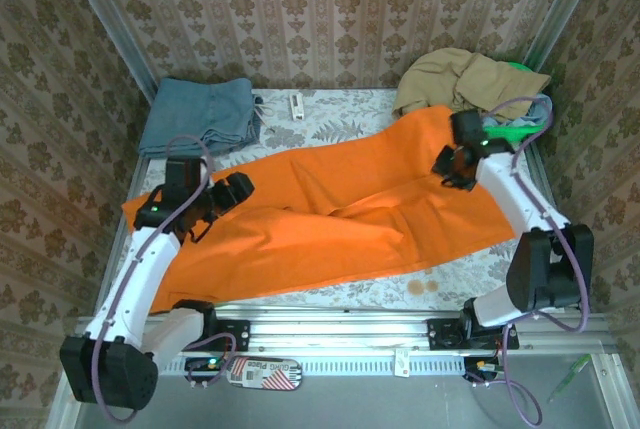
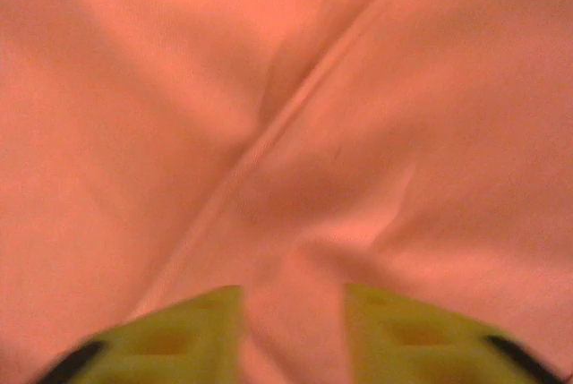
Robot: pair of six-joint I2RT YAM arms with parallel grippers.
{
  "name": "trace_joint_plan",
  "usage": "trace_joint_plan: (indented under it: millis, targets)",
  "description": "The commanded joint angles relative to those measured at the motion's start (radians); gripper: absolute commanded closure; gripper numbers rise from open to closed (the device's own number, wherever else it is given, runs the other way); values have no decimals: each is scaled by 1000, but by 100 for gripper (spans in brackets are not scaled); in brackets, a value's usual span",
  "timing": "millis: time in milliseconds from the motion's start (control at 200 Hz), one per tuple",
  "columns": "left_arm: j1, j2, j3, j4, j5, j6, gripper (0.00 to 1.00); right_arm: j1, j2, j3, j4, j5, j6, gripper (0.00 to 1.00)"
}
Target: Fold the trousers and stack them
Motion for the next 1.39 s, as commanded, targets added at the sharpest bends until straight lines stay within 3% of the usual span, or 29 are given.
trace_joint_plan:
  millis: [0,170,270,405,560,795,1050,1140,1240,1300,1390]
  targets:
    - [-110,33,-5,84,-43,-49,21,83,41,-101,30,-16,46,98]
    - [-324,128,-50,225,-76,-106,21,162,179,-84,-14,24,17,100]
    - [-376,164,-56,262,-98,-118,21,176,203,-124,-49,62,34,100]
    - [-365,159,-66,278,-109,-119,20,183,136,-262,-52,61,73,100]
    - [-289,143,-51,274,-66,-97,20,242,70,-354,-88,2,140,100]
    - [-227,121,-16,252,-22,-63,19,424,-27,-480,-123,-79,307,100]
    - [-226,89,-48,246,5,-59,19,609,-142,-584,-158,-83,464,100]
    - [-200,74,-52,225,-4,-51,19,615,-235,-529,-264,-54,476,100]
    - [-186,72,-43,213,-4,-43,18,574,-281,-304,-420,77,354,100]
    - [-184,80,-40,215,0,-41,18,510,-249,-162,-449,153,253,100]
    - [-184,96,-37,226,8,-45,18,377,-143,-29,-355,215,72,100]
